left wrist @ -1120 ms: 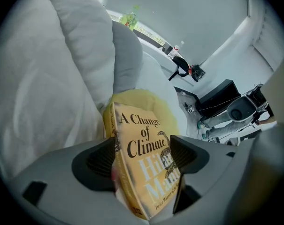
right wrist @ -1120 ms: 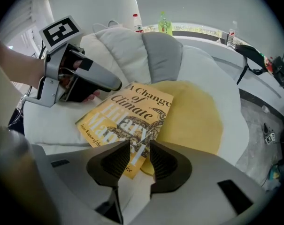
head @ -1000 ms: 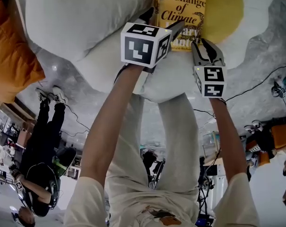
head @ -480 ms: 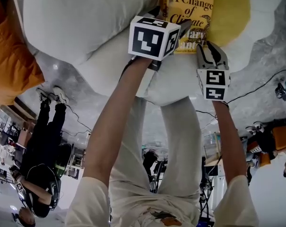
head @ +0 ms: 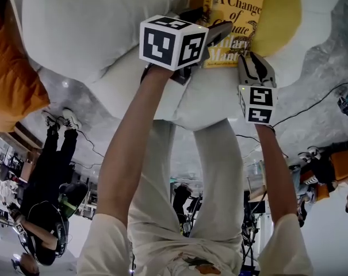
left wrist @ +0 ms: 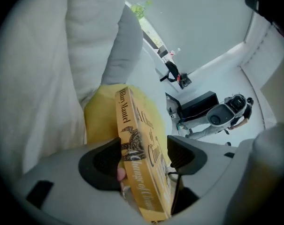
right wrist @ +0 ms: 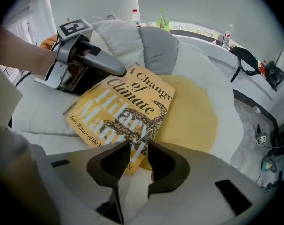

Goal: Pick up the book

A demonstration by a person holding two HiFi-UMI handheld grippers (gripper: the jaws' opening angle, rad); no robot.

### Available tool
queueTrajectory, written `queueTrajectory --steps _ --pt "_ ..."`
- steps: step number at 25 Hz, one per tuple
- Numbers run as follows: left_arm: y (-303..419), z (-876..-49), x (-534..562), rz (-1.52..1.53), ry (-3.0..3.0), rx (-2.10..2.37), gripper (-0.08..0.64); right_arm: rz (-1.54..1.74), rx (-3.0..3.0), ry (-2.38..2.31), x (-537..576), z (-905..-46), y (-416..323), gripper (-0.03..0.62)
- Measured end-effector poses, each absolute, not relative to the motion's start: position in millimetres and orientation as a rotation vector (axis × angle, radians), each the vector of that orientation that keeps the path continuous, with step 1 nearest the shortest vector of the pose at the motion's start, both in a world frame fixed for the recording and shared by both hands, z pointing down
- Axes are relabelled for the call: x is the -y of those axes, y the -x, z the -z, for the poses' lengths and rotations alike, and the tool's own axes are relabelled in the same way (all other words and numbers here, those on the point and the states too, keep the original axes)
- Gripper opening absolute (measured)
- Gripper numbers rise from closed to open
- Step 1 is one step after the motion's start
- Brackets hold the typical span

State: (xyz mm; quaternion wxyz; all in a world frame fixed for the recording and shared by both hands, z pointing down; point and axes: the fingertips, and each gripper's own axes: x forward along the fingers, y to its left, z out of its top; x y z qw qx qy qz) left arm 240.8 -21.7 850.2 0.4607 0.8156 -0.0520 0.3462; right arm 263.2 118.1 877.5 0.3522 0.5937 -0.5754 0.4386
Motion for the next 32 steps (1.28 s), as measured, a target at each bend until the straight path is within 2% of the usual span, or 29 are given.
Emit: queueTrajectory --steps 7,18,24,32 --pt "-266 -818 -15 -0.774 -2.051 -0.031 0.215 -1.132 1.46 -1.55 -136 -874 -284 0.13" --pt "-268 -833 -44 -0.932 -2.113 0.108 0.2 -1.124 1.505 -1.573 -129 -860 -277 0.132" --pt "-264 -822 -39 -0.886 -2.084 0.137 0.158 -1.11 1.532 -1.582 -116 -843 -264 0.132" --pt "-261 -784 -46 -0.861 -2.148 0.181 0.147 -1.074 1.537 -1.593 -120 -805 -282 0.132"
